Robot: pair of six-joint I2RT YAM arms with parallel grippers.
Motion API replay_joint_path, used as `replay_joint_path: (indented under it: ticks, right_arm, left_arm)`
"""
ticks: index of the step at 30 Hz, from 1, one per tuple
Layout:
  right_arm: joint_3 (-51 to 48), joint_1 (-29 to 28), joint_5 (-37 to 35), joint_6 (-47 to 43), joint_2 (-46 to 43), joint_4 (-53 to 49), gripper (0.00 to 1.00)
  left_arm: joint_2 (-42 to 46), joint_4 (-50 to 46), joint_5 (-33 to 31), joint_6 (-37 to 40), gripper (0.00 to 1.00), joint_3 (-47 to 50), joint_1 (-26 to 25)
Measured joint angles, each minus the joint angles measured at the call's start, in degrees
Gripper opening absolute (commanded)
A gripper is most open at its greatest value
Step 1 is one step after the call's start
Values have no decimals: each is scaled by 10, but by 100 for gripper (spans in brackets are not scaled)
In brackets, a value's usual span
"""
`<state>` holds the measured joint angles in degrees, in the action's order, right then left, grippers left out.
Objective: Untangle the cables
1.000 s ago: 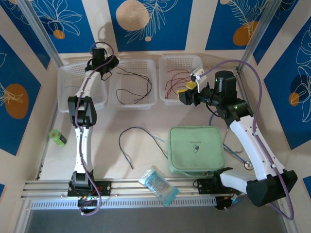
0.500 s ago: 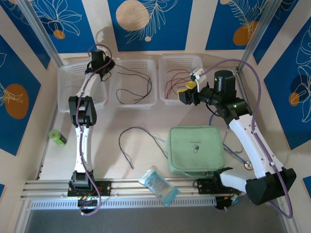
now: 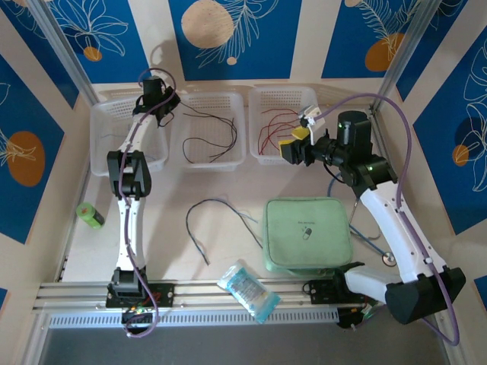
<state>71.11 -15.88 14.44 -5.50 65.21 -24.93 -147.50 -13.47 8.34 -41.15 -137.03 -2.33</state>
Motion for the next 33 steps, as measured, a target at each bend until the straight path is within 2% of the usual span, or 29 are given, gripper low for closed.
replay_joint_path:
  ticks: [9,16,24,33]
  right_arm:
    - [-15,0,0,0,-31,0,60]
    - [-17,0,0,0,-33,0,60]
    - [-25,1,0,3,-37,0,60]
    - [-25,2,0,7,-37,0,60]
  left_arm:
    - [80,-16,0,43,0,61,-23]
    - [131,-34,-15,101,0,123,-70]
    - [135,-95,-26,146,0,172,-116]
    - [96,-160,-29,170,0,155,-117]
